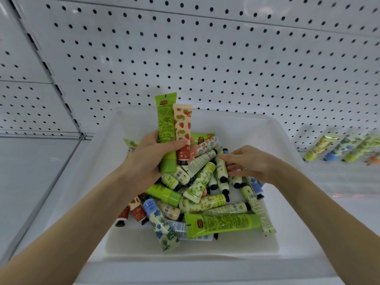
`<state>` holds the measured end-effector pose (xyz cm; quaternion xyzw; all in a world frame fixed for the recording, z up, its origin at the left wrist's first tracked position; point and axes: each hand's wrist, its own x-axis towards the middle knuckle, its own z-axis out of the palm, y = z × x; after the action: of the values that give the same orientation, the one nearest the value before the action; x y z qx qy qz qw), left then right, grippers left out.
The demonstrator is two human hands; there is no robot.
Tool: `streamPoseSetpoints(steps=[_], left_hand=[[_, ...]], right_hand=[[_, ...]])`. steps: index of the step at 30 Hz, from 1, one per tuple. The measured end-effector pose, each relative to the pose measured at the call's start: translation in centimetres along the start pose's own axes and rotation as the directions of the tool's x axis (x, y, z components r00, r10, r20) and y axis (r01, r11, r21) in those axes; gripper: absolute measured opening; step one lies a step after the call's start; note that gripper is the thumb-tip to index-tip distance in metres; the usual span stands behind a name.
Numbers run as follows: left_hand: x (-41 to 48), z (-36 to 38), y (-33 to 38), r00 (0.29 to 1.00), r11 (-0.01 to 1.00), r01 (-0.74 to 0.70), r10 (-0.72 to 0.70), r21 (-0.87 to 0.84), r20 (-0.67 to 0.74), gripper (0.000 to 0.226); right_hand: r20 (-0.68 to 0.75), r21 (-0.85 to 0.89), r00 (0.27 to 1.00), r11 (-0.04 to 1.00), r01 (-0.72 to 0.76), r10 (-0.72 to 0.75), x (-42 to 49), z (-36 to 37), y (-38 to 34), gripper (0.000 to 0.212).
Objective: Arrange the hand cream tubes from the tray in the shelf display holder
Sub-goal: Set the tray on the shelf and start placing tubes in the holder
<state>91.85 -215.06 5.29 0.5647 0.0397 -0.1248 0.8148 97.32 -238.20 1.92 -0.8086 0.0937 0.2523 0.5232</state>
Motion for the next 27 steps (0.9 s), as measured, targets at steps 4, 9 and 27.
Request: streamPoseSetpoints(steps=[4, 9, 27], left_hand=[[0.03, 0.16, 0.07, 1.0, 0.999, 0.017, -0.017, -0.049, -0.016, 0.031], [0.04, 0.1, 0.02, 0.999, 0.999, 0.01, -0.012, -0.037, -0.032, 0.032], [-0.14, 0.21, 0.41, 0.999, 0.998, -0.026, 0.025, -0.05, -0.025, 0.027]], right_hand=[[-0.018, 0.049, 0.999, 0.998, 0.043, -0.042, -0.32, 0.39, 0.13, 0.064], [-0.069, 0.062, 0.995, 0.995, 0.073, -0.069, -0.18, 0.78, 0.31, 0.055], [-0.04, 0.24, 0.997, 0.969, -0.053, 0.064, 0.36, 0.84, -0.25, 0.029]])
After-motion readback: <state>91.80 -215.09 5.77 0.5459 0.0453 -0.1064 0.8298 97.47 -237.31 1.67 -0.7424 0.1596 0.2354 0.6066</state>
